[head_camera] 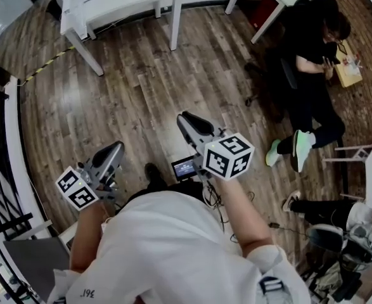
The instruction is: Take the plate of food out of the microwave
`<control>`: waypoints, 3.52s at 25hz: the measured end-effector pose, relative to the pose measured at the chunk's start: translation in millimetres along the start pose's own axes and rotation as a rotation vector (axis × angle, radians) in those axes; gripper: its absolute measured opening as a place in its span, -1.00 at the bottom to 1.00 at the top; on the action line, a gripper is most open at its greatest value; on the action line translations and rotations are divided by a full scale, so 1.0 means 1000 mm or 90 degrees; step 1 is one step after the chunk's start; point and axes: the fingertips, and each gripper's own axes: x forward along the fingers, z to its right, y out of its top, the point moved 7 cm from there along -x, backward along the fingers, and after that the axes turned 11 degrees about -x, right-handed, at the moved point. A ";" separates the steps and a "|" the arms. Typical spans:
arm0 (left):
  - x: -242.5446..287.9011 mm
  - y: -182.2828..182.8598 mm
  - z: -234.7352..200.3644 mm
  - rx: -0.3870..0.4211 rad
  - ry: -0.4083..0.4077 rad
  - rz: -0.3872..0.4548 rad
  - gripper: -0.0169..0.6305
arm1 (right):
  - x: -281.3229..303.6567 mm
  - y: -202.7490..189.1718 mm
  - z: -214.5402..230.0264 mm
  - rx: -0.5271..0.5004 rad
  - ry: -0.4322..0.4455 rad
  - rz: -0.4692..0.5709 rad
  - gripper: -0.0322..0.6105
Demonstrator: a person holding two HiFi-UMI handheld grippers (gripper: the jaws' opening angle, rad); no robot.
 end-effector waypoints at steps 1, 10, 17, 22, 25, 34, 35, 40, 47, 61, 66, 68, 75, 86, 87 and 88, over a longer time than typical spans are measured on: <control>-0.001 0.007 -0.007 -0.002 -0.002 -0.002 -0.92 | 0.008 0.002 0.001 0.001 -0.005 0.001 -0.72; 0.019 0.043 -0.061 -0.029 -0.014 -0.046 -0.92 | 0.056 0.026 0.028 -0.008 -0.043 0.005 -0.72; 0.080 0.077 -0.099 -0.033 0.002 -0.059 -0.92 | 0.107 0.047 0.094 0.010 -0.029 -0.003 -0.72; 0.140 0.120 -0.142 -0.047 0.044 -0.019 -0.92 | 0.167 0.085 0.158 0.000 0.012 -0.022 -0.72; 0.182 0.143 -0.157 -0.046 0.060 -0.006 -0.92 | 0.189 0.114 0.198 -0.007 0.032 -0.031 -0.72; 0.273 0.172 -0.186 -0.044 0.099 0.026 -0.92 | 0.222 0.155 0.291 -0.014 0.062 -0.039 -0.72; 0.281 0.175 -0.189 -0.043 0.104 0.027 -0.92 | 0.225 0.157 0.299 -0.012 0.062 -0.039 -0.72; 0.302 0.190 -0.207 -0.037 0.127 0.026 -0.92 | 0.241 0.165 0.318 -0.001 0.063 -0.040 -0.72; 0.304 0.239 -0.258 -0.012 0.126 0.040 -0.92 | 0.299 0.171 0.317 -0.010 0.054 -0.056 -0.72; 0.326 0.405 -0.389 0.048 0.148 0.031 -0.92 | 0.474 0.247 0.319 -0.018 0.000 -0.055 -0.72; 0.324 0.437 -0.420 0.049 0.148 0.025 -0.92 | 0.513 0.262 0.315 -0.023 -0.016 -0.063 -0.72; 0.323 0.446 -0.428 0.046 0.150 0.029 -0.92 | 0.524 0.265 0.316 -0.025 -0.018 -0.068 -0.72; 0.325 0.460 -0.442 0.032 0.175 0.043 -0.92 | 0.553 0.279 0.325 -0.031 0.001 -0.078 -0.72; 0.346 0.478 -0.465 0.012 0.287 0.116 -0.92 | 0.599 0.302 0.377 -0.057 0.083 -0.110 -0.72; 0.350 0.479 -0.465 0.013 0.296 0.124 -0.92 | 0.602 0.306 0.382 -0.060 0.091 -0.112 -0.72; 0.353 0.481 -0.465 0.014 0.303 0.129 -0.92 | 0.605 0.309 0.387 -0.063 0.097 -0.113 -0.72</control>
